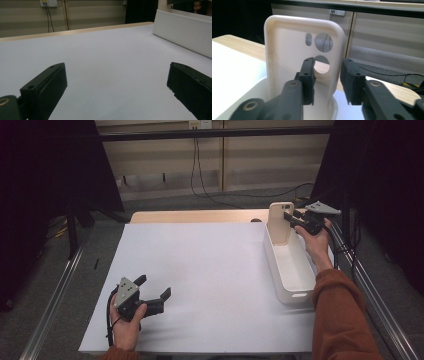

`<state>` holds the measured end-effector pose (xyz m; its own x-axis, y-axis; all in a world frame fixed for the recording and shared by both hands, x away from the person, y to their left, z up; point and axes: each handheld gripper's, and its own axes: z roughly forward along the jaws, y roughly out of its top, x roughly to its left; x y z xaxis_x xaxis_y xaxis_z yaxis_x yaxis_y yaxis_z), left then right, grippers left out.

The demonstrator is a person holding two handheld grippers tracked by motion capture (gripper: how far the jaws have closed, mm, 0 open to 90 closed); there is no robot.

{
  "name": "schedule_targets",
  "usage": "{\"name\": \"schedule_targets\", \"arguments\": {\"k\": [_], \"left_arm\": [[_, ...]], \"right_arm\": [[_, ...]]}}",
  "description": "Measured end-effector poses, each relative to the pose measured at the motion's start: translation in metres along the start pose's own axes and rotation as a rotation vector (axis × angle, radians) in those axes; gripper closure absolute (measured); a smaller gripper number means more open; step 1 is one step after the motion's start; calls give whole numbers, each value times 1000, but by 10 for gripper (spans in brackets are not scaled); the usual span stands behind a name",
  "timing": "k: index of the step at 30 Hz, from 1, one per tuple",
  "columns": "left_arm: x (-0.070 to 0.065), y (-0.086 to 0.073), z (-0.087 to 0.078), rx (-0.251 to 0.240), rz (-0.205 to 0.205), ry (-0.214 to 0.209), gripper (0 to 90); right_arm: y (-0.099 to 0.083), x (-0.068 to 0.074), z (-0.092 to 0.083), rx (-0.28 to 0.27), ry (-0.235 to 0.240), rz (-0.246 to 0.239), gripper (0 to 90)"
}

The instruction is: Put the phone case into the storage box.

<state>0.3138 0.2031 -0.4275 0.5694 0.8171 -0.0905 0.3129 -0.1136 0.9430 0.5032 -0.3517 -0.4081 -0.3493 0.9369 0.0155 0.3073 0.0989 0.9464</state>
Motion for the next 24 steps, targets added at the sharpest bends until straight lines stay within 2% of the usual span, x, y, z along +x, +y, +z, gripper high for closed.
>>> {"name": "schedule_targets", "arguments": {"k": [10,12,15,18,19,20,23,24], "left_arm": [[1,1,4,-1,-7,1,31],[1,1,4,-3,-3,-1,31],[1,1,3,-9,-9,-1,31],[2,1,2,-8,-7,2,30],[2,1,1,-8,-8,4,30],[3,2,0,-10,-9,8,31],[3,1,-1,-11,-7,3,31],[3,1,-2,-12,-4,3,31]], "right_arm": [[3,-1,-8,-19,2,21,529],[4,1,-12,-17,-2,24,455],[4,1,-13,-13,-3,30,422],[3,2,-16,0,-13,37,277],[3,2,-16,0,-13,37,277],[4,3,-18,-6,-2,41,216],[6,5,-20,-7,-2,46,175],[6,6,-22,-11,-1,52,129]]}}
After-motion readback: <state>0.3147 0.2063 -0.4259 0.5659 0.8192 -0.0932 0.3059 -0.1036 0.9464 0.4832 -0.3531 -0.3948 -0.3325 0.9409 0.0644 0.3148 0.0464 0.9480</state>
